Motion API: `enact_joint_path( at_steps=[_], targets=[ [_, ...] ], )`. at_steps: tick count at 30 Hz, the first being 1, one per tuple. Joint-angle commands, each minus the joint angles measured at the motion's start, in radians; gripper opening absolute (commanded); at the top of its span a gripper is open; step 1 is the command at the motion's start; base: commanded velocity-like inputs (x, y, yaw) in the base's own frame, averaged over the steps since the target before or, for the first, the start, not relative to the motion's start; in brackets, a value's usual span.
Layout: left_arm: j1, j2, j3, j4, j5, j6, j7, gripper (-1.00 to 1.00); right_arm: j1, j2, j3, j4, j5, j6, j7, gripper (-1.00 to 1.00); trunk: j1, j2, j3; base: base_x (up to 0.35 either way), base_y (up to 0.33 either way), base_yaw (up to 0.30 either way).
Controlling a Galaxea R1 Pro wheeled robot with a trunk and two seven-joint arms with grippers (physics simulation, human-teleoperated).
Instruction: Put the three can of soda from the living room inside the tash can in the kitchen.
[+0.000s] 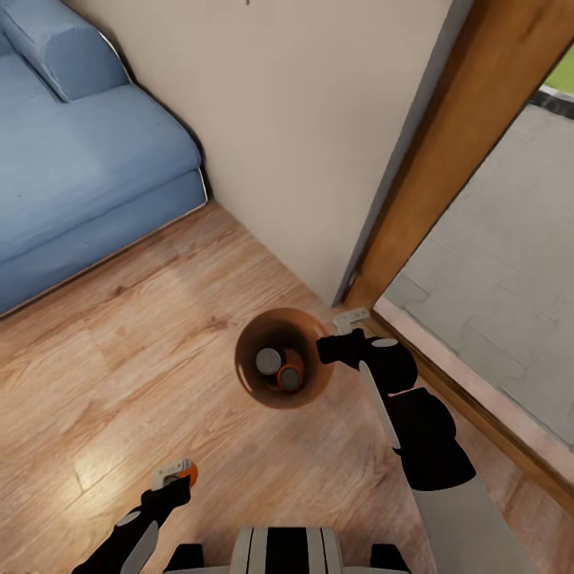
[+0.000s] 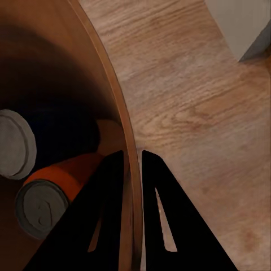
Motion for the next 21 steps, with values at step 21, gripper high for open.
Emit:
enact_joint_path(
  at_steps=[21],
  targets=[
    [0.0, 0.0, 0.0, -0.012, 0.0, 0.001, 0.0, -1.0, 0.001, 0.0, 0.003, 0.0, -0.015, 0.0, 0.006, -1.0, -0.081, 0.147, 0.066, 0.0, 0.0, 0.018]
  ],
)
